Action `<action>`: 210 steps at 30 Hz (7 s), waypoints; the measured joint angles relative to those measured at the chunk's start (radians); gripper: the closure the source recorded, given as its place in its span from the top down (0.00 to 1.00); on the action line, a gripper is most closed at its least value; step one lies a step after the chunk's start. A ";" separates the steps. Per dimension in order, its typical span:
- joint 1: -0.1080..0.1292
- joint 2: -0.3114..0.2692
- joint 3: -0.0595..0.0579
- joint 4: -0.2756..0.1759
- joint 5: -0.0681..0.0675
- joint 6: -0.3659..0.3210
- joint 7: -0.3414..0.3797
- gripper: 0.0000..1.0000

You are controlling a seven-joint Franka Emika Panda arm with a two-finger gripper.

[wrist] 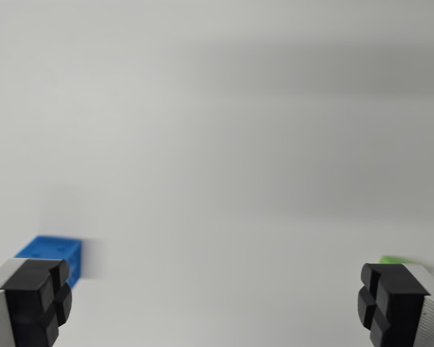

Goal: Stack cube

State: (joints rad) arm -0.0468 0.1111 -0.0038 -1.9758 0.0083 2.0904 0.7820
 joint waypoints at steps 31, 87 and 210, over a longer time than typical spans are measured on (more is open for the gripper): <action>0.013 -0.017 0.004 -0.048 0.000 0.026 0.020 1.00; 0.150 -0.134 0.099 -0.436 -0.001 0.295 0.289 1.00; 0.337 0.291 0.083 -0.556 -0.157 0.842 0.635 0.00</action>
State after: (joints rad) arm 0.2902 0.4025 0.0788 -2.5323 -0.1492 2.9319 1.4167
